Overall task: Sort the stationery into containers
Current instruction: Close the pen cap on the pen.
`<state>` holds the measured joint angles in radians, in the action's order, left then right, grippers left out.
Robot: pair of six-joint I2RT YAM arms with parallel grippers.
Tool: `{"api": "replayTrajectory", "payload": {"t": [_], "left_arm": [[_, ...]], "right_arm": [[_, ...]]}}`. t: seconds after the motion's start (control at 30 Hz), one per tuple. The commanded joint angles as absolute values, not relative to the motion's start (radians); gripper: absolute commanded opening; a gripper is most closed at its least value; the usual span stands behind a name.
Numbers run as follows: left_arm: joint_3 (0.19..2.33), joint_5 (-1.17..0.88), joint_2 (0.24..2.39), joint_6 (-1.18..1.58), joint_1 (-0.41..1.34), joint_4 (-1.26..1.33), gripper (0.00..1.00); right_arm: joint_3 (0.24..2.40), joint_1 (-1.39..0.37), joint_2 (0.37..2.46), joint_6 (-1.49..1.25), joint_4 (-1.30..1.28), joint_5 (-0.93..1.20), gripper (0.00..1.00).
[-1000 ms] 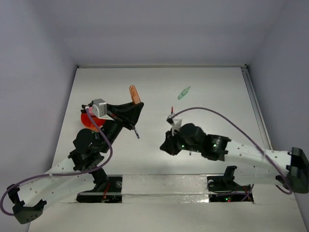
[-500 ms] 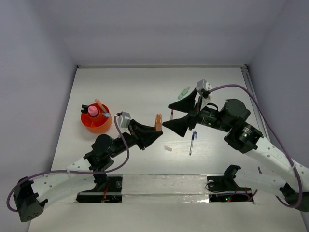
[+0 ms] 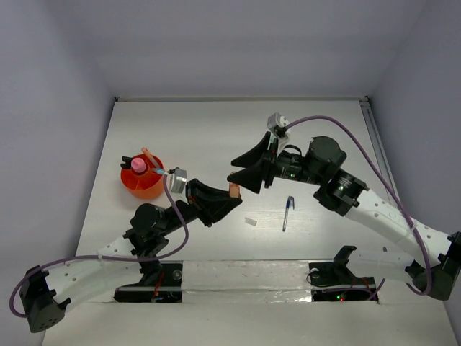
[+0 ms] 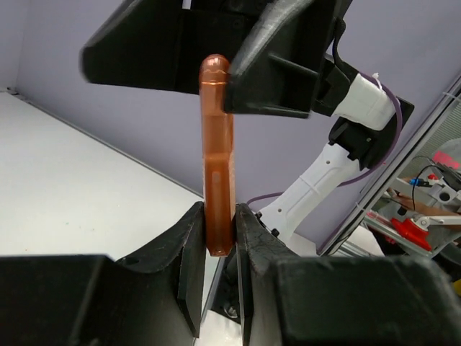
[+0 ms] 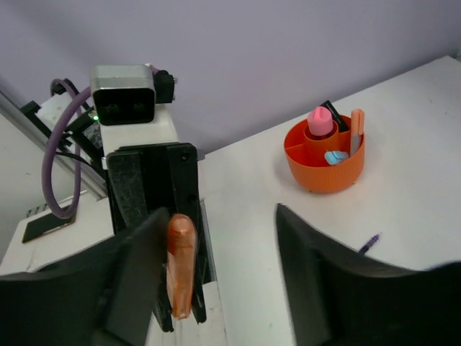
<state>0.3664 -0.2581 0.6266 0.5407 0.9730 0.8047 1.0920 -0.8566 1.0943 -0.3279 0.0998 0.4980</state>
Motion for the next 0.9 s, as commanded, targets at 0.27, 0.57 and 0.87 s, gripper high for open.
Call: {"api": "replayTrajectory", "payload": {"t": [0.27, 0.57, 0.87], "left_arm": [[0.376, -0.252, 0.607, 0.538, 0.971, 0.893, 0.00], [0.442, -0.249, 0.638, 0.535, 0.971, 0.913, 0.00], [0.546, -0.190, 0.617, 0.549, 0.953, 0.867, 0.00]], "right_arm": [[1.055, -0.853, 1.092, -0.391, 0.212, 0.549, 0.37], [1.006, -0.853, 1.094, -0.426, 0.233, 0.571, 0.04], [0.827, -0.853, 1.104, -0.482, 0.319, 0.621, 0.00]]}}
